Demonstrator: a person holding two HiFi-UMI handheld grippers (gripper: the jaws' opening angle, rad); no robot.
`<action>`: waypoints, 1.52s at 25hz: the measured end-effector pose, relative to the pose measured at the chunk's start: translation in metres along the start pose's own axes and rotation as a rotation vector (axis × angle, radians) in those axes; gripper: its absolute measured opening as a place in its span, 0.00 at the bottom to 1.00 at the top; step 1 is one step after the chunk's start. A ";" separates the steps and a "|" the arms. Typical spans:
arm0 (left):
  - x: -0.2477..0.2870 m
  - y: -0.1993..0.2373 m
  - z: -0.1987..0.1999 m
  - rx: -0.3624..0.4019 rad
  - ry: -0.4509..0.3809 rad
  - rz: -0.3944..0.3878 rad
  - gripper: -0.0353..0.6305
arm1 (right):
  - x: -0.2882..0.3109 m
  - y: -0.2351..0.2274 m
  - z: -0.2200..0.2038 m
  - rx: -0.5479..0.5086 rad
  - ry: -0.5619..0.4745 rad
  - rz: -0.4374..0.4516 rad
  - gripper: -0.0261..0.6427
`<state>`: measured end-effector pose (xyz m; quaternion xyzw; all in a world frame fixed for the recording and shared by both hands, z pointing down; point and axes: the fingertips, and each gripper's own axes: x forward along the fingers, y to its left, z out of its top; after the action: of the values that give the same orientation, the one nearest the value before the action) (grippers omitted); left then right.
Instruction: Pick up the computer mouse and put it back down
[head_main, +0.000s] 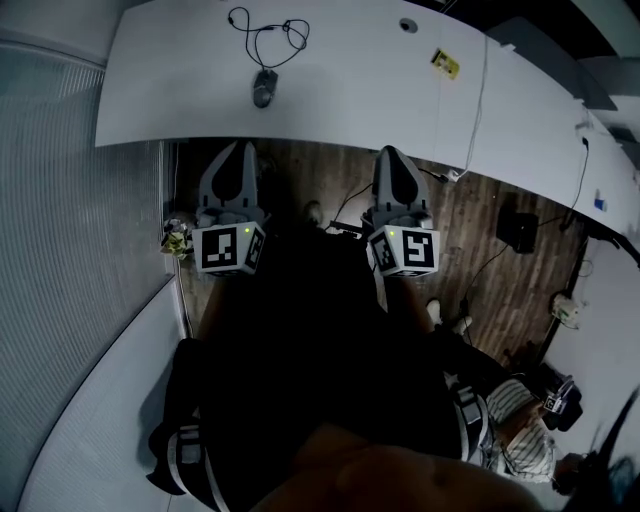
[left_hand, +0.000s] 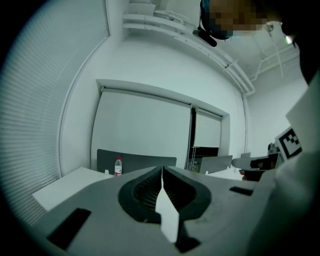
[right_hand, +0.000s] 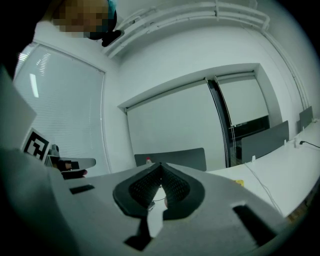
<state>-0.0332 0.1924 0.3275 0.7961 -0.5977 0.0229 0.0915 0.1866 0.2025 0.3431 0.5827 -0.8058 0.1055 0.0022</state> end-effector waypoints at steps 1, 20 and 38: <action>0.007 0.005 -0.001 -0.005 0.005 -0.002 0.06 | 0.008 0.000 0.001 -0.002 0.002 -0.003 0.04; 0.110 0.105 -0.008 -0.026 0.114 -0.054 0.07 | 0.144 0.045 -0.001 -0.015 0.091 -0.034 0.04; 0.160 0.164 -0.061 -0.032 0.248 -0.153 0.07 | 0.226 0.070 -0.008 -0.024 0.102 -0.113 0.04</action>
<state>-0.1400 0.0067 0.4298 0.8287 -0.5199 0.1046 0.1787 0.0473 0.0125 0.3677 0.6210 -0.7717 0.1252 0.0560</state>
